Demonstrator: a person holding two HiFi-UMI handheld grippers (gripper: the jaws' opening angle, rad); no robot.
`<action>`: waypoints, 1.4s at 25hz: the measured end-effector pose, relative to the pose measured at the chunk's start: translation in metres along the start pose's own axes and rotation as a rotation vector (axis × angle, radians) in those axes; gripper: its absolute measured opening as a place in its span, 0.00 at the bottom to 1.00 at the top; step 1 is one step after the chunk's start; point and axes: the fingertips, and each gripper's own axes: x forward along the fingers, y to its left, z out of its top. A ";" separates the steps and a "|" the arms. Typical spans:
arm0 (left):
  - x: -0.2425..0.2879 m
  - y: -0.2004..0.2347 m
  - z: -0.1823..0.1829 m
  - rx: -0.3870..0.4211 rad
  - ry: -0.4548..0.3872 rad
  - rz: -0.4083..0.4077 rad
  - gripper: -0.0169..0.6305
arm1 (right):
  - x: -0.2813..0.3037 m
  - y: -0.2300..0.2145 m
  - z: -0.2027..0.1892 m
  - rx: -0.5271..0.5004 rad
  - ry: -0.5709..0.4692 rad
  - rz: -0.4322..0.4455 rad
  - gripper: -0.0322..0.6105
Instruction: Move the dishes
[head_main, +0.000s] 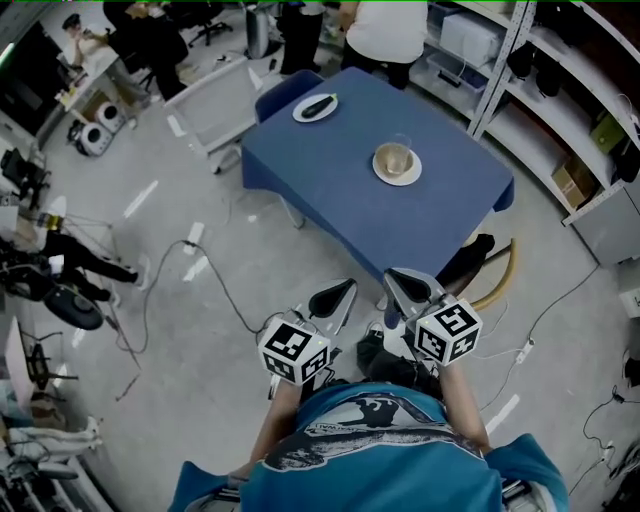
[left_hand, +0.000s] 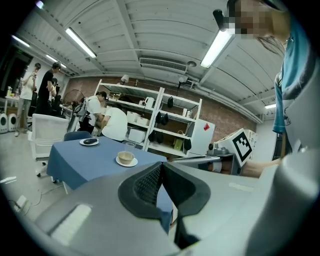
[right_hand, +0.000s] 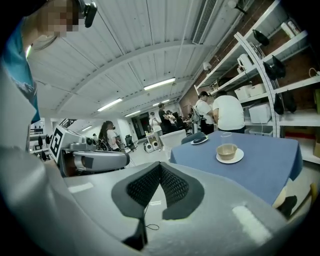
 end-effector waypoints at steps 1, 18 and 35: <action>0.013 0.000 0.003 0.002 0.008 -0.011 0.05 | 0.002 -0.013 0.005 0.007 -0.002 -0.007 0.05; 0.119 -0.014 0.007 0.196 0.191 -0.037 0.05 | 0.008 -0.123 0.006 0.134 0.006 0.000 0.05; 0.145 -0.024 -0.018 0.212 0.302 -0.261 0.05 | -0.011 -0.158 -0.025 0.257 -0.050 -0.210 0.05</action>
